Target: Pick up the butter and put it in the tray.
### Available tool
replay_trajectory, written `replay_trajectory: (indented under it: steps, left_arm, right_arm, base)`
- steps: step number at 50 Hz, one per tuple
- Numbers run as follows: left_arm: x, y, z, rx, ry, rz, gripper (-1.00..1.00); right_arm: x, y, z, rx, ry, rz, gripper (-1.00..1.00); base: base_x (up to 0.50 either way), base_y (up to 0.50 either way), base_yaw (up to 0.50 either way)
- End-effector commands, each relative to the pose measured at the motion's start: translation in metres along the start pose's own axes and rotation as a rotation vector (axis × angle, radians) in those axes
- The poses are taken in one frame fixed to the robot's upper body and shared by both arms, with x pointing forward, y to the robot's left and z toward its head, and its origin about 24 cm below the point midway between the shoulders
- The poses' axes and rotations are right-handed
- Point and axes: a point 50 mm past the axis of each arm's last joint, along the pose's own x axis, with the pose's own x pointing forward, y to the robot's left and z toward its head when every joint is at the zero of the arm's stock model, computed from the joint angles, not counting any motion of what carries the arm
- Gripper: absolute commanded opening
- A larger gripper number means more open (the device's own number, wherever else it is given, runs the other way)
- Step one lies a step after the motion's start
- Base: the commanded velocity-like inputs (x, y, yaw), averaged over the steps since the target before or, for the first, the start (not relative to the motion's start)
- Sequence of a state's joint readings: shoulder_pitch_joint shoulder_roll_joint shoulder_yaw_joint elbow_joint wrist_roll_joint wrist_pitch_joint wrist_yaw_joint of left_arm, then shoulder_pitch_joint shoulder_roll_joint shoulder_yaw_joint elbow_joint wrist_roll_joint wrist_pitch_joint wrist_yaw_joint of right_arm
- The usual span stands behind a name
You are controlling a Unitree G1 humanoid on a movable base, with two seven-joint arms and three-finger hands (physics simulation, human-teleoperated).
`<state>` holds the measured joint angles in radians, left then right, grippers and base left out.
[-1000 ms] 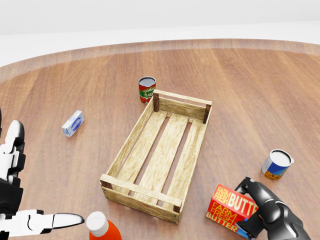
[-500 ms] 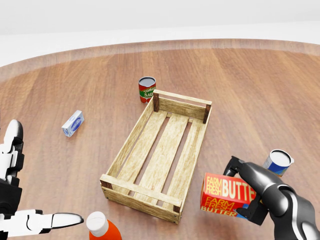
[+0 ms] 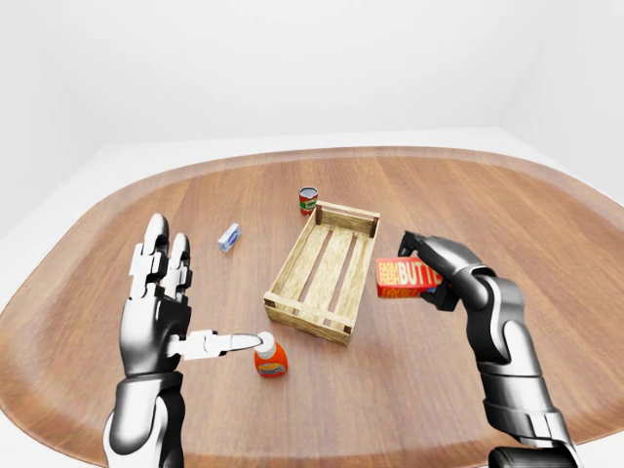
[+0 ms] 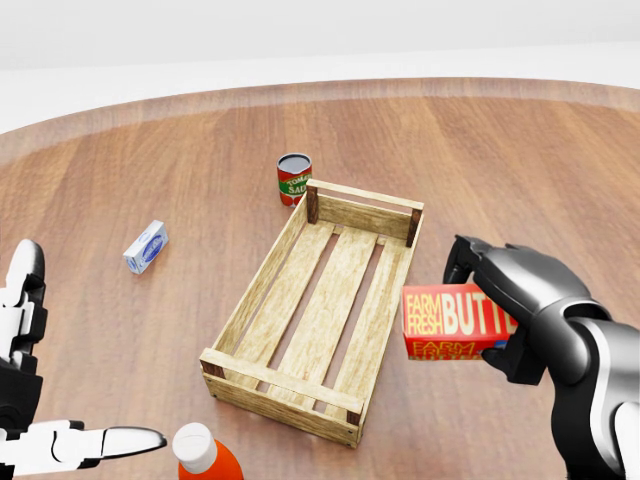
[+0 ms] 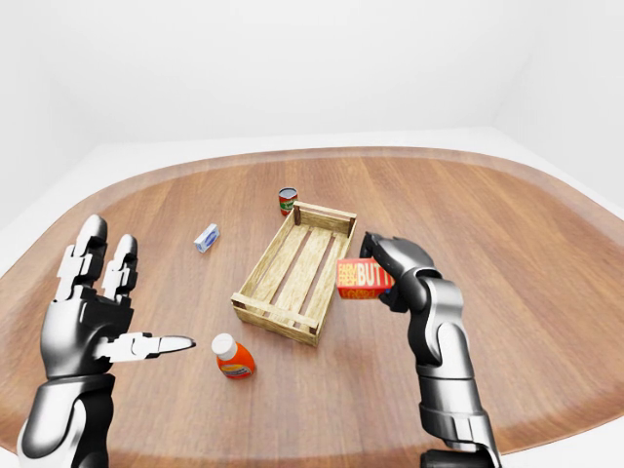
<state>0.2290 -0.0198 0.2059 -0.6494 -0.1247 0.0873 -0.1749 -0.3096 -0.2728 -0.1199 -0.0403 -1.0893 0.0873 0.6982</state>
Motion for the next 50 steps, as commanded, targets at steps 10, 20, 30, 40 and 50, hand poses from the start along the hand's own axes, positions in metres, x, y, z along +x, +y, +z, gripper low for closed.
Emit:
replay_trajectory:
  steps: [10, 20, 30, 40, 50]
  left_arm:
    - [0.001, 0.000, 0.000, 0.002, 0.000, 0.002, 1.00]
    - [0.003, -0.001, -0.007, 0.004, 0.026, 0.006, 1.00]
    - [0.003, 0.000, -0.004, 0.003, 0.012, 0.006, 1.00]
    - [0.004, 0.002, -0.003, 0.003, 0.007, 0.011, 1.00]
    - [0.004, 0.001, -0.003, 0.002, 0.005, 0.012, 1.00]
  right_arm:
    - [0.015, -0.033, 0.031, 0.019, -0.112, -0.065, -1.00]
    - [0.053, -0.032, 0.052, 0.211, -0.206, -0.061, -1.00]
    - [0.076, -0.033, 0.065, 0.331, -0.217, -0.090, -1.00]
    - [0.097, -0.014, 0.065, 0.481, -0.132, -0.062, -1.00]
    - [0.106, 0.007, 0.071, 0.505, -0.051, -0.028, -1.00]
  base:
    - [0.00, 0.00, 0.00]
    - [0.00, 0.00, 0.00]
    - [0.00, 0.00, 0.00]
    - [0.00, 0.00, 0.00]
    - [0.00, 0.00, 0.00]
